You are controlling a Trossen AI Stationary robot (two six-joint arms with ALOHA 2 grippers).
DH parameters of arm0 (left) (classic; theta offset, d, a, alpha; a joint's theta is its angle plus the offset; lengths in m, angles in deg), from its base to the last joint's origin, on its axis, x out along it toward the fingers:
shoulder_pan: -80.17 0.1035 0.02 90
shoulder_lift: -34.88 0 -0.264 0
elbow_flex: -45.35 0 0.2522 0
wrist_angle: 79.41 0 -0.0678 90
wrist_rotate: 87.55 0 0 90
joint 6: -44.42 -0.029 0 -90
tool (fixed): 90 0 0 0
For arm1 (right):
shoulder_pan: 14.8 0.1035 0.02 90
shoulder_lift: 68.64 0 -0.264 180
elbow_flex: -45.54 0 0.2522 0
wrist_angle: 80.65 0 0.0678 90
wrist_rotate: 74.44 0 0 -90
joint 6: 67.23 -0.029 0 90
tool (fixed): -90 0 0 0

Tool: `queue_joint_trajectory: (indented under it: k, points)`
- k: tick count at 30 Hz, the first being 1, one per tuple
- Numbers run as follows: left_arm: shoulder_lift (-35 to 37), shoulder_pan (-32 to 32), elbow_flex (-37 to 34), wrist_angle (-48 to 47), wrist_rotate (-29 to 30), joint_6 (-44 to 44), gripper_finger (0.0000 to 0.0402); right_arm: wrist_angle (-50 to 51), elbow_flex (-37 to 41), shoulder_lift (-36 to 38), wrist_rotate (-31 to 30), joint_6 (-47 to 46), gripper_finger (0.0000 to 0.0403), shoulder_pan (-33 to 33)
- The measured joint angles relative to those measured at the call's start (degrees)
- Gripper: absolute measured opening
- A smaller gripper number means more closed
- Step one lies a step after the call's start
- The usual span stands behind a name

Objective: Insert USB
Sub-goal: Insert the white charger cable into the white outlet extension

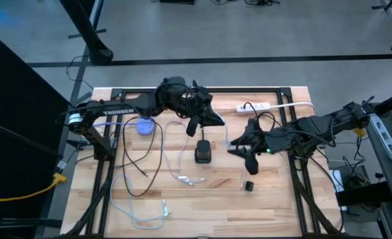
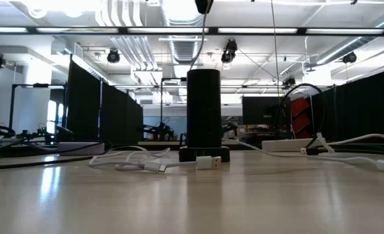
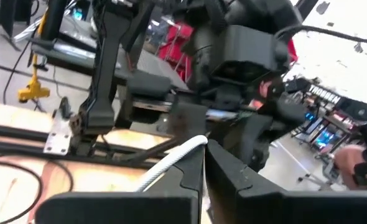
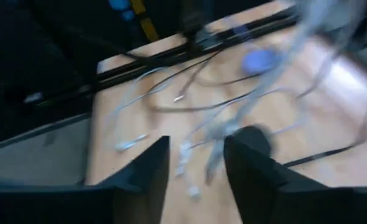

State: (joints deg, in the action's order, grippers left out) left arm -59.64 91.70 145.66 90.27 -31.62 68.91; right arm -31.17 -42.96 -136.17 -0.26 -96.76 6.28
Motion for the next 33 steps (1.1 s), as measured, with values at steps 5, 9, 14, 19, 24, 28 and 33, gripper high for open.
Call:
queue_joint_trajectory:
  k: [5, 9, 14, 19, 24, 28, 33]
  points:
    - [-0.02, 0.81, 0.00, -2.00, -4.68, 0.26, 0.0000, 2.06, -2.25, 1.27, 6.59, -8.83, 0.0178, -0.96]
    - [-0.02, 0.98, 0.02, -3.02, -5.05, -0.17, 0.0000, 7.48, -7.52, -0.26, 10.33, -10.98, 0.0182, -2.63]
    - [-0.37, 1.01, 3.37, -11.88, -0.96, -4.58, 0.0000, 17.25, -14.68, -4.07, 10.30, -10.68, 0.0182, -5.89]
    - [-0.48, -0.05, 6.07, -17.43, 11.76, -10.93, 0.0000, 23.89, -20.10, -10.04, 9.84, -10.08, 0.0176, -10.54]
    - [-0.39, -0.22, 6.54, -18.23, 15.72, -12.04, 0.0000, 28.60, -26.11, -17.03, 9.02, -5.76, 0.0158, -13.29]
    - [-0.39, -0.17, 6.43, -19.98, 17.29, -11.86, 0.0000, 35.01, -31.50, -21.43, 2.08, -2.20, 0.0142, -13.60]
    - [-0.39, -0.17, 6.43, -20.01, 19.14, -7.62, 0.0000, 40.54, -37.21, -25.20, -4.50, 2.16, 0.0124, -13.59]
